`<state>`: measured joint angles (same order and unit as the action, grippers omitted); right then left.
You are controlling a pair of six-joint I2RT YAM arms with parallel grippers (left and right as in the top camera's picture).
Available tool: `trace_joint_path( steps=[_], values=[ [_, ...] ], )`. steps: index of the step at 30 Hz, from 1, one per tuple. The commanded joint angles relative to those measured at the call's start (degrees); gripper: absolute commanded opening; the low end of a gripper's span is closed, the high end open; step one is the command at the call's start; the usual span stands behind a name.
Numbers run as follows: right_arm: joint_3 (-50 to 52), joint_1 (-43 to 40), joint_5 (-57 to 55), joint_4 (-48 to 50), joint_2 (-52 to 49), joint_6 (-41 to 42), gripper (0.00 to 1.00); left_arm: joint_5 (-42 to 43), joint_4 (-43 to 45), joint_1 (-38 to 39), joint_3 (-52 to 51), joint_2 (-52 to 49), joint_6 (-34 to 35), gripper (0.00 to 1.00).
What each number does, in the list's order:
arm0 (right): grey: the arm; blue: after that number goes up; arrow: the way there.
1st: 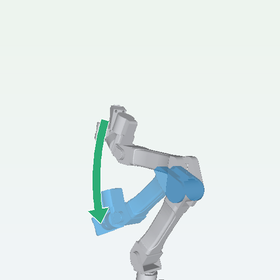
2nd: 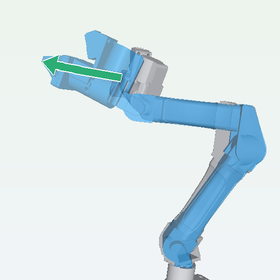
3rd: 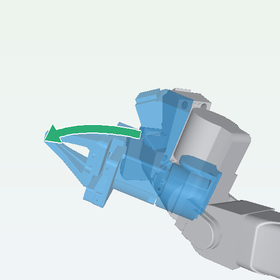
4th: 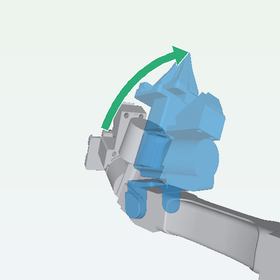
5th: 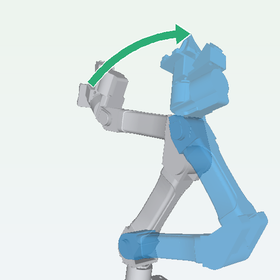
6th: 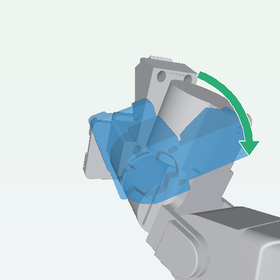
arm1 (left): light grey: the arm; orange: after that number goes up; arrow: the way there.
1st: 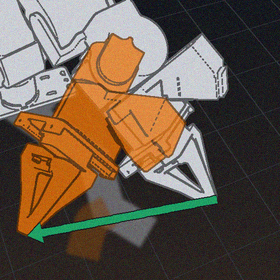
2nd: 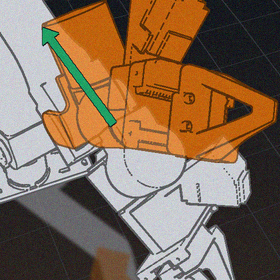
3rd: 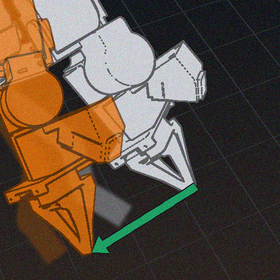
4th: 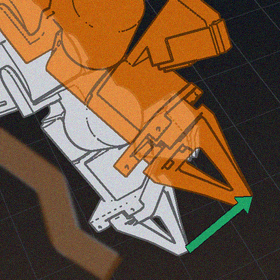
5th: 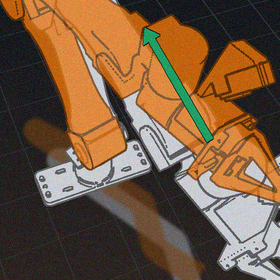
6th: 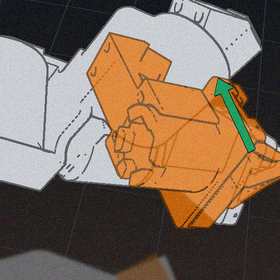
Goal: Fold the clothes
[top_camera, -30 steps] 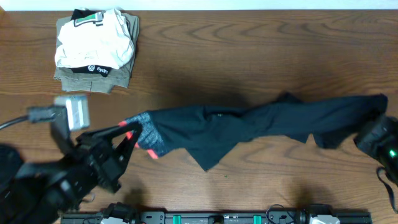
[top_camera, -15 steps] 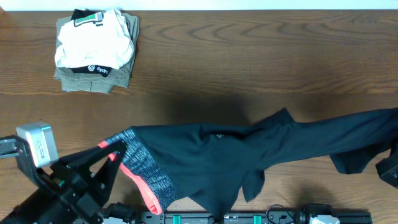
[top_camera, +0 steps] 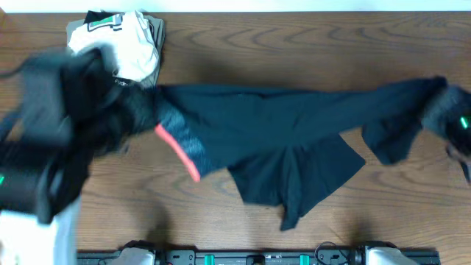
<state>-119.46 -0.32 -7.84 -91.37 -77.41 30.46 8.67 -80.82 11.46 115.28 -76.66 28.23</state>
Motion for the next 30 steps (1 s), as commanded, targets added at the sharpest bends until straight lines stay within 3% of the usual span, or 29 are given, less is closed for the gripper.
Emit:
trace_joint_path(
  steps=[1,17,23,25,26,27,28,29,30],
  values=[
    [-0.31,-0.46,0.11,1.86,-5.25,-0.2,0.01,-8.0,0.39,-0.04,-0.42,-6.16,-1.25,0.06],
    [-0.26,0.85,-0.68,19.06,-30.95,0.79,0.01,-10.88,22.45,-3.48,-0.42,-34.49,-4.87,0.08],
    [-0.26,1.46,-5.79,22.47,-38.47,0.79,0.1,-10.93,32.17,-3.48,-0.42,-41.62,-5.27,0.16],
    [-0.26,1.46,-8.37,22.71,-40.0,0.74,0.18,-10.93,34.67,-3.48,-0.42,-43.56,-5.27,0.17],
    [-0.26,1.46,-9.99,22.6,-40.57,0.72,0.23,-10.95,35.54,-3.48,-0.42,-44.35,-5.27,0.22],
    [-0.26,1.46,-11.08,22.36,-40.74,0.31,0.4,-10.95,36.17,-3.52,-0.42,-44.92,-5.29,0.29],
    [-0.26,1.46,-11.76,22.1,-40.76,-0.59,0.86,-10.95,36.37,-3.54,-0.42,-45.42,-5.29,0.52],
    [-0.26,1.46,-11.89,21.92,-40.76,-1.44,0.99,-10.95,36.26,-3.54,-0.42,-45.55,-5.29,0.79],
    [-0.28,1.46,-11.87,21.64,-40.52,-2.38,0.99,-10.93,36.04,-3.54,-0.42,-45.62,-5.29,0.88]
  ],
)
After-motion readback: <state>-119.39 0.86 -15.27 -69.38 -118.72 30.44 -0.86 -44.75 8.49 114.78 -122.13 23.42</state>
